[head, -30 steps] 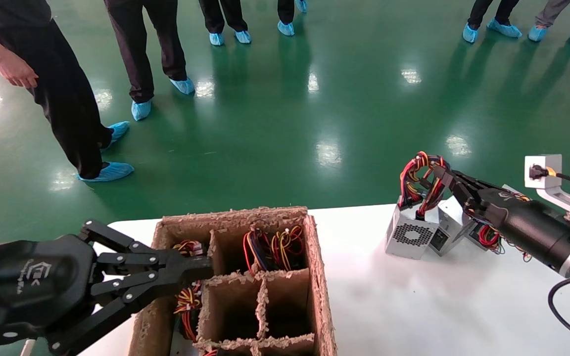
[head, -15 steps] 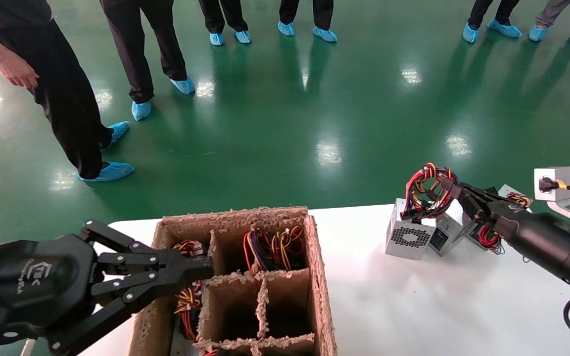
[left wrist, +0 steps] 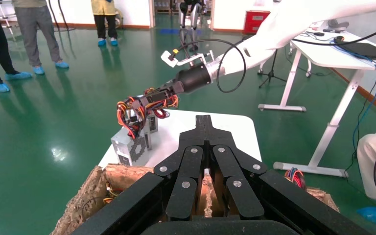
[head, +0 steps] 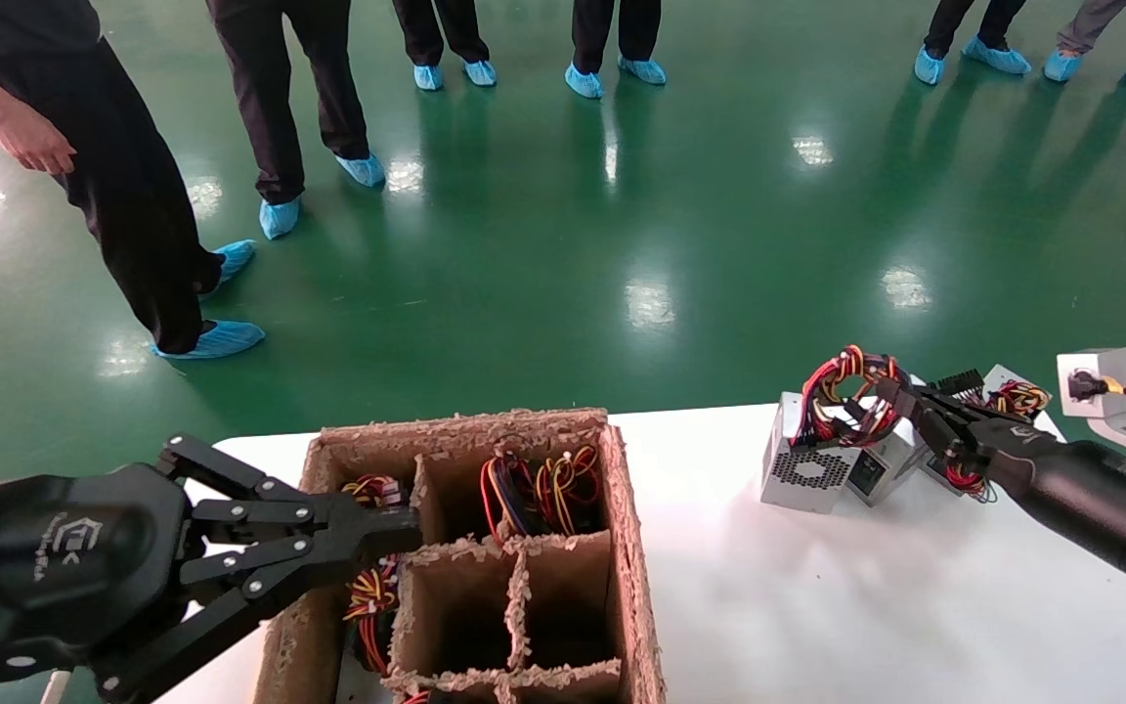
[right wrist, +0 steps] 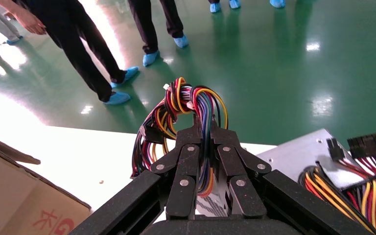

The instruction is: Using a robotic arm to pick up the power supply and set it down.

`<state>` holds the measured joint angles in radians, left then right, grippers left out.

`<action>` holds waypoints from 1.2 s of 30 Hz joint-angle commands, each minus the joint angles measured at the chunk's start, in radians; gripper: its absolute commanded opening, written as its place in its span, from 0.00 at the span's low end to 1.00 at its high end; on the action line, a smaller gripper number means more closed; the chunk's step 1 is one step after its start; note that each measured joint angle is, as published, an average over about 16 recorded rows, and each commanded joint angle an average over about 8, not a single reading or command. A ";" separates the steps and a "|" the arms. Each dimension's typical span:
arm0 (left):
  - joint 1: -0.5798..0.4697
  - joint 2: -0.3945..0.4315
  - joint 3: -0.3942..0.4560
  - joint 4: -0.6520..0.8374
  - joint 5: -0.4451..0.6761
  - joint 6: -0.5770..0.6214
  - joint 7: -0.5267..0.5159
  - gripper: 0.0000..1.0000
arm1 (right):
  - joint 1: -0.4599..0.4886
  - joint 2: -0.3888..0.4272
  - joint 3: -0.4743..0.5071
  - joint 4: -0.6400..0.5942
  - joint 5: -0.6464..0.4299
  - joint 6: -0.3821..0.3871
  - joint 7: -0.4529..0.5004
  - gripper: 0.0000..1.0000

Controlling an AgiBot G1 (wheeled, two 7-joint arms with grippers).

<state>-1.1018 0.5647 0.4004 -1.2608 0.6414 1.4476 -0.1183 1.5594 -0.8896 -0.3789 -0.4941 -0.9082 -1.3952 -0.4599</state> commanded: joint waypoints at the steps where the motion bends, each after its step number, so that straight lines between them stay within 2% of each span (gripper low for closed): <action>1: 0.000 0.000 0.000 0.000 0.000 0.000 0.000 0.00 | -0.002 0.001 -0.001 0.001 -0.001 0.004 0.000 0.19; 6: 0.000 0.000 0.000 0.000 0.000 0.000 0.000 0.00 | -0.003 0.001 -0.001 0.005 0.001 0.008 0.000 0.82; 8: 0.000 0.000 0.000 0.000 0.000 0.000 0.000 0.00 | -0.003 0.001 -0.001 0.007 0.001 0.008 0.001 0.99; 36: 0.000 0.000 0.000 0.000 0.000 0.000 0.000 0.00 | 0.010 0.003 -0.003 -0.011 -0.001 -0.005 -0.013 1.00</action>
<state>-1.1018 0.5647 0.4005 -1.2608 0.6413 1.4476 -0.1183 1.5698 -0.8867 -0.3794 -0.5016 -0.9082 -1.4121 -0.4735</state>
